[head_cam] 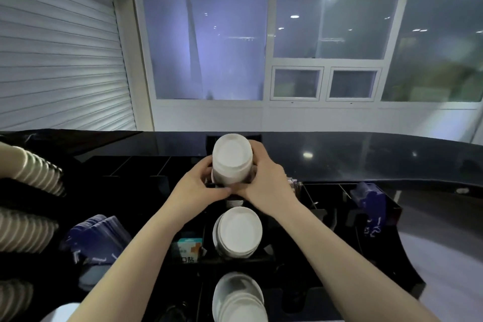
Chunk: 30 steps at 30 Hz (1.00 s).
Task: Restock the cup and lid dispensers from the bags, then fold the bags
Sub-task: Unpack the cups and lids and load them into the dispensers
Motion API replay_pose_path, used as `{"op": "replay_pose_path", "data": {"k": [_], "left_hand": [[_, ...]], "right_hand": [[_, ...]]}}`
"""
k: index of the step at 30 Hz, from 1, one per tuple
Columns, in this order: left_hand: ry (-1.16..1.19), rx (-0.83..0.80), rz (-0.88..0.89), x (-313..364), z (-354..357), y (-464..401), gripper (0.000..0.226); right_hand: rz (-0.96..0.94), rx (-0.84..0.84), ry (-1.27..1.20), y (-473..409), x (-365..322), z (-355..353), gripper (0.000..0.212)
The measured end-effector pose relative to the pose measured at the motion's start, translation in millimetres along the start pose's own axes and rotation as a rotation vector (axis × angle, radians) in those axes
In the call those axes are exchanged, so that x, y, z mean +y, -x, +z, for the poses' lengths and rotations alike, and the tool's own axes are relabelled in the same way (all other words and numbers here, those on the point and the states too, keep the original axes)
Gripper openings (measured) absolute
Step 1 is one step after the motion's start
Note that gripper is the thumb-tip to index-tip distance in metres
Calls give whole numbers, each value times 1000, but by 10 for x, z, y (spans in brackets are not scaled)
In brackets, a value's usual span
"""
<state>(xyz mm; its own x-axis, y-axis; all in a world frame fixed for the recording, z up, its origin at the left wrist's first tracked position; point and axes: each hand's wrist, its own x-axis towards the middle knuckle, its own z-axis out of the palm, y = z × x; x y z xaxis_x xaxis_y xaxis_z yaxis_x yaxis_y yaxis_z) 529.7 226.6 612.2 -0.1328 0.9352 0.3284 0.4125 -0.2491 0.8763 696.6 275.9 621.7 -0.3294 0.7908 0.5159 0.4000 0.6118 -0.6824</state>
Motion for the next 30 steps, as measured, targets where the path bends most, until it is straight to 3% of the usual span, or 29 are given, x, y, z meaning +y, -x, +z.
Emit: {"op": "replay_pose_path", "data": {"k": [5,16,21,28,30], "left_hand": [[152,-80,-38,17,-46,25,71],[118,-62,0,99,-67,87,74],[41,-41,22,71,-100,89,68],[159,-200,35,220,-196,92,78],[153,-181,91,291,-169,169,81]], "right_hand": [[-31,-17,30,15,-39,-32,81],[-33,-64,5,33,-101,-84,77],[16,-115,56,-1,-71,-72,94],[124,-131,-92,10,-175,-165,77],[89,-96,-104,86,-285,-206,76]]}}
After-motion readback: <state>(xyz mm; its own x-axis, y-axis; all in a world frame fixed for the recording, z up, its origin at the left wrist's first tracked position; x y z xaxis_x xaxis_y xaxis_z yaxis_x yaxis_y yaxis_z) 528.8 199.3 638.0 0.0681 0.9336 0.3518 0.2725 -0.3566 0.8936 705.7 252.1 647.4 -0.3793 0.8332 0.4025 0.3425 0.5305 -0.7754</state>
